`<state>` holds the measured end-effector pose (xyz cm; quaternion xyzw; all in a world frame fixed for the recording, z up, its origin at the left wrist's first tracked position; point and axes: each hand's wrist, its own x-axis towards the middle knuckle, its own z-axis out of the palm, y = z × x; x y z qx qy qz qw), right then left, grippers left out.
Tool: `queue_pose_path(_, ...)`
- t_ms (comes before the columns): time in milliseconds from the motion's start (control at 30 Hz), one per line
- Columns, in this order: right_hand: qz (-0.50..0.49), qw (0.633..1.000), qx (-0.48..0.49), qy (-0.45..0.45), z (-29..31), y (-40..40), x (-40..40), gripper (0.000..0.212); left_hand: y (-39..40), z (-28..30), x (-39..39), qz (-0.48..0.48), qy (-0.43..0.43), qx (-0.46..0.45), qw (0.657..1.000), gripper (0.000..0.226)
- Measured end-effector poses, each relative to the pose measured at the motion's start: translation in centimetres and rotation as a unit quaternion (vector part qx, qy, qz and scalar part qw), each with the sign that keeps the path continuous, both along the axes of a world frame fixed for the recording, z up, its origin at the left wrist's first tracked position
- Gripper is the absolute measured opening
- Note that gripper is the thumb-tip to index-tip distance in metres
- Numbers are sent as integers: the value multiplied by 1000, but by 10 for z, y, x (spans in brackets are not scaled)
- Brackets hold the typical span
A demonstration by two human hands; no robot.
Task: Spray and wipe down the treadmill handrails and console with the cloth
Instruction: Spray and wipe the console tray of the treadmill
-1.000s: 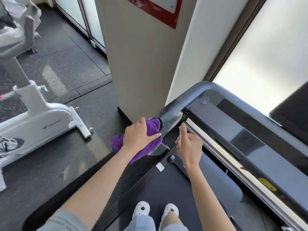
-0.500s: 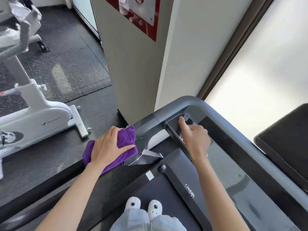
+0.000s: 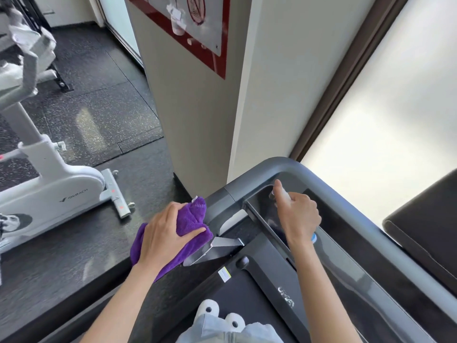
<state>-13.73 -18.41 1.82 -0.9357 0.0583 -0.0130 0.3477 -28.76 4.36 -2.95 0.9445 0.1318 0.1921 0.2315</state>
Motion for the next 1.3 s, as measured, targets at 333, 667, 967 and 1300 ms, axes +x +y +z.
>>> queue_pose_path(333, -78, 996, 26, -40, 10, -38, 37, 68, -36, 11, 74, 2, 8, -64, 998, 74)
queue_pose_path(667, -97, 993, 69, -9, 6, -45, 40, 95, -41, 0, 92, -18, 40, -5, 999, 86)
queue_pose_path(967, -44, 983, 142, 110, -8, 4, 35, 63, -32, -6, 72, -4, 67, 5, 998, 99)
queue_pose_path(1300, -40, 970, 159, 179, -5, 20, 48, 75, -32, -16, 75, 11, 54, 36, 998, 90)
